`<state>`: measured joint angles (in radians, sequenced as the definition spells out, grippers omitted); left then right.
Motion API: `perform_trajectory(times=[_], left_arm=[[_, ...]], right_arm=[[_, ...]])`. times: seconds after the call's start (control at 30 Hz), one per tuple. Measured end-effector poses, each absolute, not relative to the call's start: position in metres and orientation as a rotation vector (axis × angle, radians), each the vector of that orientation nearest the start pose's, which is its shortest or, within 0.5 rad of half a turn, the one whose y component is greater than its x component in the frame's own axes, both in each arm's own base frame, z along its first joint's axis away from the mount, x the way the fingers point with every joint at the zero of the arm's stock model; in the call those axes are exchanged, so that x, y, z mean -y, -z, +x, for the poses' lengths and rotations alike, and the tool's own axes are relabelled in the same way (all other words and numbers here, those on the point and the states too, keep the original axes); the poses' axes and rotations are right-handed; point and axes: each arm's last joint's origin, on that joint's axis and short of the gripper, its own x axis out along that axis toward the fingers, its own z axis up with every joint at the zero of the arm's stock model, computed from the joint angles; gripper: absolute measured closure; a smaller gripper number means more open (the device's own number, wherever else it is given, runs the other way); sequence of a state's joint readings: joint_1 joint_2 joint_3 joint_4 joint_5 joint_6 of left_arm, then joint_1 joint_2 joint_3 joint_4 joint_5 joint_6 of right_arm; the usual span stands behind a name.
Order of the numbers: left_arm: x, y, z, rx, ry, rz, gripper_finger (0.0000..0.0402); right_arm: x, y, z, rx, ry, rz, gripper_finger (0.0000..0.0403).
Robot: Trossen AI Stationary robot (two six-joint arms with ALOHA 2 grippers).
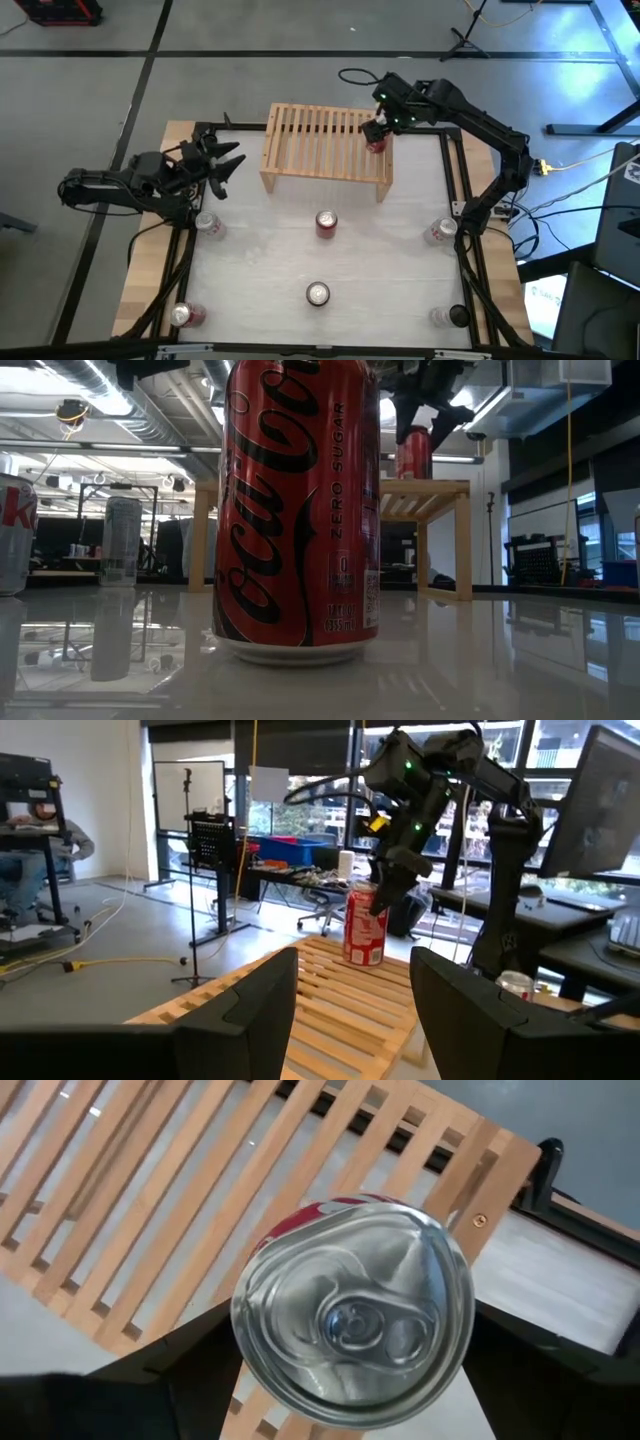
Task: Place canned beverage on shelf
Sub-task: Put the top red and white soda can on the shelf
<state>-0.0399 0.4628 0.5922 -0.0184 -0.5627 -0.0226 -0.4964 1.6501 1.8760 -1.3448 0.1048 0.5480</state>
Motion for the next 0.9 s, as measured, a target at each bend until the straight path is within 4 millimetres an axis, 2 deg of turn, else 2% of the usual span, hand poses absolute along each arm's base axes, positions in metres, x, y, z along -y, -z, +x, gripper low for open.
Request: perform_trajectory(times=[0.4, 0.63, 0.77, 0.9], left_arm=[[-0.011, -0.323, 0.111, 0.11, -0.522, -0.045, 0.0212], [-0.011, -0.323, 0.111, 0.11, -0.522, -0.045, 0.0212], [-0.011, -0.323, 0.114, 0.112, -0.521, -0.046, 0.0212], [-0.01, -0.32, 0.124, 0.083, -0.485, -0.029, 0.0212]], right_arm=[[0.153, -0.388, 0.276, -0.958, 0.817, 0.689, 0.007], [0.153, -0.385, 0.276, -0.973, 0.818, 0.703, 0.0009], [0.151, -0.387, 0.275, -0.979, 0.78, 0.681, 0.0029], [0.144, -0.403, 0.26, -0.941, 0.761, 0.629, 0.0049]])
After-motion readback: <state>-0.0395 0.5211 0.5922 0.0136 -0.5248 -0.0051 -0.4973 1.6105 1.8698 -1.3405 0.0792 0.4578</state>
